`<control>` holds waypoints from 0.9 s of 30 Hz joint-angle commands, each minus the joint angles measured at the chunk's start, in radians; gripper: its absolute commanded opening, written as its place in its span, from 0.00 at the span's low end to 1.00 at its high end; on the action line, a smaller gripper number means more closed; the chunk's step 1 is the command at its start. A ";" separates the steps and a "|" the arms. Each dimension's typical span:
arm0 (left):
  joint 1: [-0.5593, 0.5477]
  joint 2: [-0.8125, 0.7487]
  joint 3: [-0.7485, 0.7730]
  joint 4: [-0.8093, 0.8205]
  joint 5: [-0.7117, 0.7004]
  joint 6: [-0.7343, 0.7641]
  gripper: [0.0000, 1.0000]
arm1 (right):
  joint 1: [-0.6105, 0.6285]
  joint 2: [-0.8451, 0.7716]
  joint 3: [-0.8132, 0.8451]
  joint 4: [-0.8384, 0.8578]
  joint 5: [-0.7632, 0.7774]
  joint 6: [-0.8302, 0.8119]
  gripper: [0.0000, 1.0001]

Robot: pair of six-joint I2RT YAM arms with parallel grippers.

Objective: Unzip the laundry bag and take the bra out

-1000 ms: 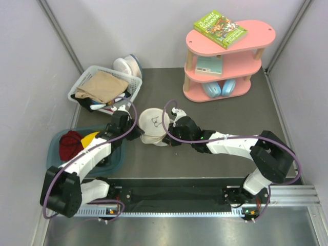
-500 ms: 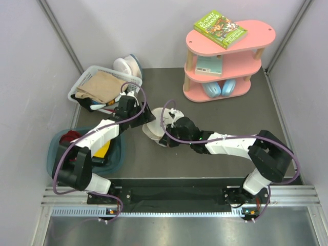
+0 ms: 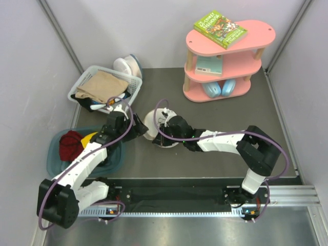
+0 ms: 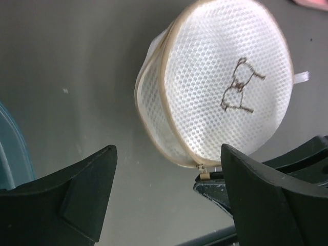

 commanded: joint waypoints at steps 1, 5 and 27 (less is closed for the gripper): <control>0.003 -0.011 -0.088 0.070 0.074 -0.082 0.86 | 0.026 0.020 0.051 0.060 -0.022 0.013 0.00; 0.005 0.018 -0.096 0.133 0.094 -0.105 0.84 | 0.032 0.020 0.052 0.059 -0.022 0.013 0.00; 0.005 0.150 -0.065 0.215 0.085 -0.086 0.00 | 0.043 0.015 0.046 0.052 -0.020 0.010 0.00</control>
